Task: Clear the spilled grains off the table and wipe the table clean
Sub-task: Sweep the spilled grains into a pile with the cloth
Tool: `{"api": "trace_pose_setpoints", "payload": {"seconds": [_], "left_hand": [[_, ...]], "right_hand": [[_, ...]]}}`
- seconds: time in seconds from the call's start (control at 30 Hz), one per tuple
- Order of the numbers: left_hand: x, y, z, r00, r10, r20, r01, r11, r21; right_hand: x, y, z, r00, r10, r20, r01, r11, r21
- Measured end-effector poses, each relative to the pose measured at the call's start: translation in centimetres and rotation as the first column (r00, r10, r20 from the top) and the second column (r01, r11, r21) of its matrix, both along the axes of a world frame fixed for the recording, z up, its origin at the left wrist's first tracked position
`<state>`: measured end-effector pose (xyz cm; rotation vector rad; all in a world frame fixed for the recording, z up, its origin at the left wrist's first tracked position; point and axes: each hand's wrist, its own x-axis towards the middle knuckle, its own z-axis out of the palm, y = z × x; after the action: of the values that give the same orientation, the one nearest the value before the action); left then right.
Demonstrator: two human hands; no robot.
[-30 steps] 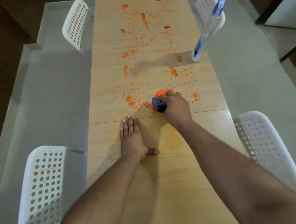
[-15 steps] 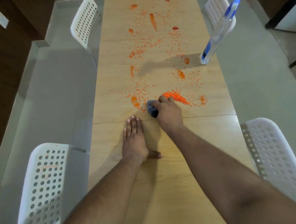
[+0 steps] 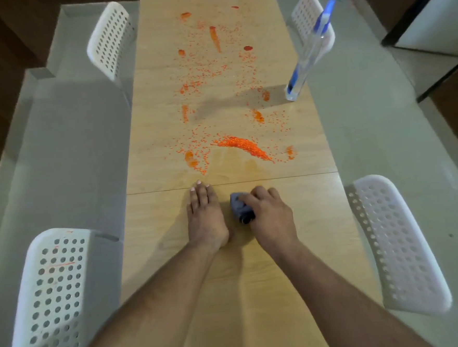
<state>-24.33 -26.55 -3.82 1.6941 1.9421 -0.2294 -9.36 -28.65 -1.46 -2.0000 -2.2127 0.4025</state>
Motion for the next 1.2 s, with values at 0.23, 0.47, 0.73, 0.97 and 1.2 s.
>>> {"api": "trace_pose_setpoints", "payload": {"seconds": [0.23,0.47,0.73,0.97,1.2], "left_hand": [[3.5,-1.1,-0.7,0.995,-0.073,0.074,0.073,0.997,0.014],[3.9,-1.2,-1.0,0.997,-0.058,0.054,0.059,0.998,-0.016],[5.2,-1.3,-0.9,0.999,0.021,0.035,-0.021,1.000,-0.006],[7.7,-4.3,-2.3,0.999,-0.028,0.016,0.028,1.000,0.007],[8.0,-3.8,-2.9,1.000,-0.015,-0.022,0.015,1.000,-0.002]], "right_hand": [[3.5,-5.2,-2.9,0.999,-0.004,0.052,0.004,1.000,-0.005],[6.1,3.6,-2.8,0.996,-0.071,0.062,0.070,0.997,0.011],[7.1,0.5,-0.1,0.999,0.004,-0.050,0.002,0.993,0.117],[9.3,-9.2,-2.8,1.000,0.006,0.009,-0.007,1.000,0.019],[11.1,-6.1,-3.5,0.999,-0.033,0.040,0.032,0.999,0.011]]}}
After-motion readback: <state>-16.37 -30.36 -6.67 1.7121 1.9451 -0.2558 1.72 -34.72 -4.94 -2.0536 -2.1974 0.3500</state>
